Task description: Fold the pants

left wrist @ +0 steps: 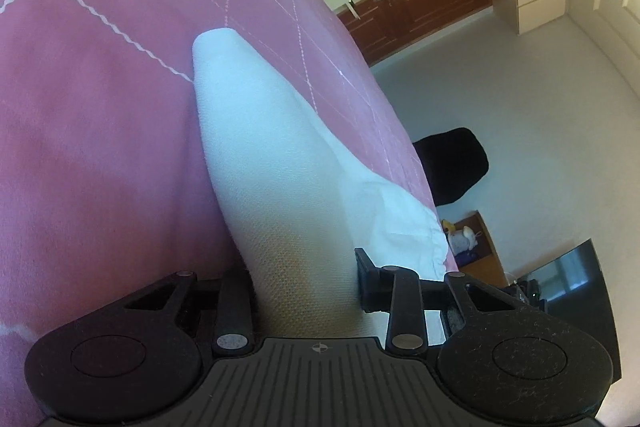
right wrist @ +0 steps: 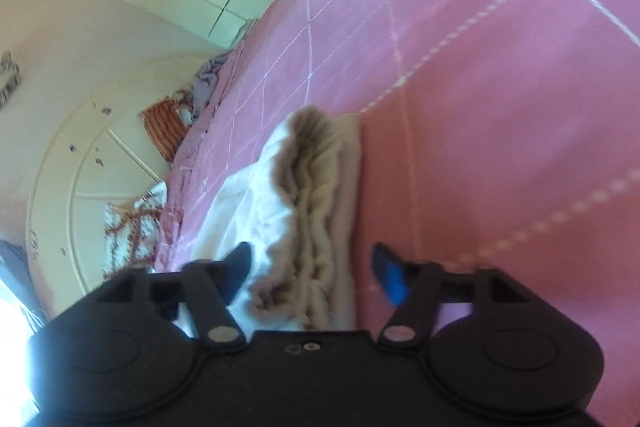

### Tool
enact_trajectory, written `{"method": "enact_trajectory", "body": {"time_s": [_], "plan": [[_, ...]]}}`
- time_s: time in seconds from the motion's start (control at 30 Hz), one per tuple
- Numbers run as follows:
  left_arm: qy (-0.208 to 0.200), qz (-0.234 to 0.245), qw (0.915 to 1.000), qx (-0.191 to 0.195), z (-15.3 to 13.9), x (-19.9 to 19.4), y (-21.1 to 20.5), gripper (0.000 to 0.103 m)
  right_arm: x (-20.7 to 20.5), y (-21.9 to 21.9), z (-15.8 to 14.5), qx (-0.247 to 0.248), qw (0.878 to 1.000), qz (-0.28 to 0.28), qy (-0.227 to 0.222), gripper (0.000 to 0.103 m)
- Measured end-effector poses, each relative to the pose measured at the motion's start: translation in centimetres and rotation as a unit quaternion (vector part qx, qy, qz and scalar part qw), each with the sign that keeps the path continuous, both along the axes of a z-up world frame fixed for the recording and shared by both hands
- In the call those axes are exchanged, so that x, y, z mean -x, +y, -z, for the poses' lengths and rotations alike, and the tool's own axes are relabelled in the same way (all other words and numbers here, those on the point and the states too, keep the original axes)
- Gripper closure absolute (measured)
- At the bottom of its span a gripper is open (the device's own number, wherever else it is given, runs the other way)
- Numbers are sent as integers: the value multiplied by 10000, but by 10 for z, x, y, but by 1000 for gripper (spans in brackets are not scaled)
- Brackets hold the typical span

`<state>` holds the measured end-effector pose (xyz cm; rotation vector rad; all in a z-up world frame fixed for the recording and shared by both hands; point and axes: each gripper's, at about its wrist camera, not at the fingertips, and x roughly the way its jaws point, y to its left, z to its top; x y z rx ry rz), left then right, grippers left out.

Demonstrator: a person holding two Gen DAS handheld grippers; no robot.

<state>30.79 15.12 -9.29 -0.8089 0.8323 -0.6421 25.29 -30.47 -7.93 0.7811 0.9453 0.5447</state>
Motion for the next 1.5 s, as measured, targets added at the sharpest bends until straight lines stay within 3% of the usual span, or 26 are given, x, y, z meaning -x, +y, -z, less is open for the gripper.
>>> {"method": "enact_trajectory", "body": {"time_s": [0.17,0.27,0.3,0.37,0.47,0.57,0.73,0.93,1.1,1.2,1.27,1.3,1.33,1.4,1.5], "plan": [[39,10,10000,4,4,-2,-4,69,1,-9,15,-601,9977,-294,94,26],[58,19,10000,25,11,-3,-2,69,-11,8,23,-667,9961,-566,119,29],[58,25,10000,36,14,0,1,69,-22,21,25,-707,9954,-643,71,33],[42,15,10000,40,14,0,3,69,-27,25,26,-648,9960,-611,69,55],[-64,-6,10000,52,14,2,5,69,-34,31,26,-533,9963,-669,-45,60],[-333,31,9993,136,4,3,8,69,-32,38,4,-385,9949,-859,-373,64],[-738,-109,9968,294,-31,-20,24,69,-52,46,-41,-290,9887,-1147,-922,65],[-995,-239,9947,-51,-67,-91,40,69,-123,58,-71,-184,9853,-1248,-1150,65],[-974,-433,9938,-324,-76,-153,47,69,-190,73,-63,-157,9877,-1165,-1028,65],[-498,-548,9941,-792,-52,-177,37,68,-214,74,-41,-79,9922,-1016,-720,58],[26,-681,9844,-1624,-27,-183,25,54,-226,68,-13,237,9974,-641,-207,30],[-168,-781,9844,-1570,-23,-175,24,53,-230,63,2,466,9982,-362,128,38],[-226,-800,9850,-1510,-23,-172,23,49,-229,57,10,358,9988,-292,173,40],[-236,-825,9853,-1476,-25,-163,25,48,-222,46,12,99,9997,-161,157,40],[-493,-1155,9766,-1745,-44,-139,29,48,-204,38,1,376,9993,-37,-5,38]]}}
